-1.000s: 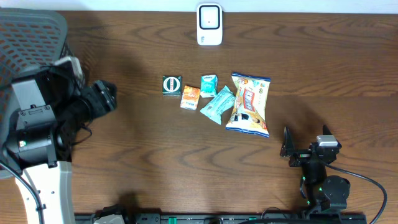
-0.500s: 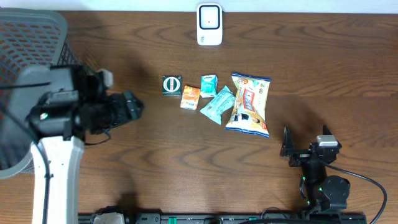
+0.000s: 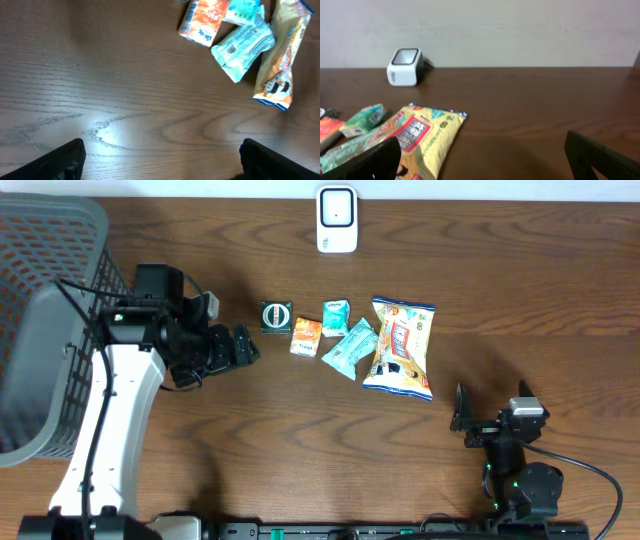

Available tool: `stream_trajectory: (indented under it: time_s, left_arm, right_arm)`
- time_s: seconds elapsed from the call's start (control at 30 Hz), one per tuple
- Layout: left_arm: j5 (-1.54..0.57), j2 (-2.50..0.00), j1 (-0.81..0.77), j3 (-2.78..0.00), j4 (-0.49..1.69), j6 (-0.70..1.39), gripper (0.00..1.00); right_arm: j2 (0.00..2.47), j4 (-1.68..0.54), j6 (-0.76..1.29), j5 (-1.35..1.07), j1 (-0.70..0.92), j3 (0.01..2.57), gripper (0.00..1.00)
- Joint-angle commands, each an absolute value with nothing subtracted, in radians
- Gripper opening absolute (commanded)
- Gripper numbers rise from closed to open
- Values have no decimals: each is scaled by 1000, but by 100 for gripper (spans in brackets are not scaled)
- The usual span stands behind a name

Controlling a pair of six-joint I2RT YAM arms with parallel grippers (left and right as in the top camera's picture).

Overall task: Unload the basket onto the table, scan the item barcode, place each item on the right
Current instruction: 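Move the right gripper from rest toward the yellow wipes pack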

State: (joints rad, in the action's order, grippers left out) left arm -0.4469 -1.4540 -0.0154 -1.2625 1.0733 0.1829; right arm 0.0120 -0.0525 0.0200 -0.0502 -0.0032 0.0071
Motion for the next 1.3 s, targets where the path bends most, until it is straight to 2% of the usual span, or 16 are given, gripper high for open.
stream_trajectory:
  time_s: [0.0, 0.2, 0.33, 0.5, 0.67, 0.77, 0.93, 1.03, 1.27]
  left_arm:
    - [-452, -1475, -17, -1261, 1076, 169, 98]
    - [-452, -1483, -17, -1261, 1076, 169, 98]
    - [-452, -1483, -17, -1261, 1076, 169, 98]
    - [-452, -1483, -17, -1261, 1076, 169, 98]
    - [-452, -1483, -17, -1261, 1076, 169, 98]
    - [-452, -1483, -17, -1261, 1076, 169, 98]
    - [-452, -1483, -17, -1261, 1076, 169, 98]
    - [-452, -1483, -17, -1261, 1076, 169, 98]
    - [-452, -1483, -17, -1261, 1076, 169, 98]
  right_arm:
    - [7, -27, 75, -95, 8, 6, 99]
    - [7, 13, 78, -96, 8, 6, 99]
    - [7, 135, 209, -176, 8, 6, 99]
    - [7, 435, 406, -224, 8, 6, 99]
    - [7, 802, 456, -223, 8, 6, 99]
    - [10, 926, 456, -178, 8, 15, 99]
    - [76, 906, 455, -160, 8, 121, 99]
    - [173, 878, 382, -197, 8, 221, 99]
    - [540, 779, 94, -522, 8, 541, 99]
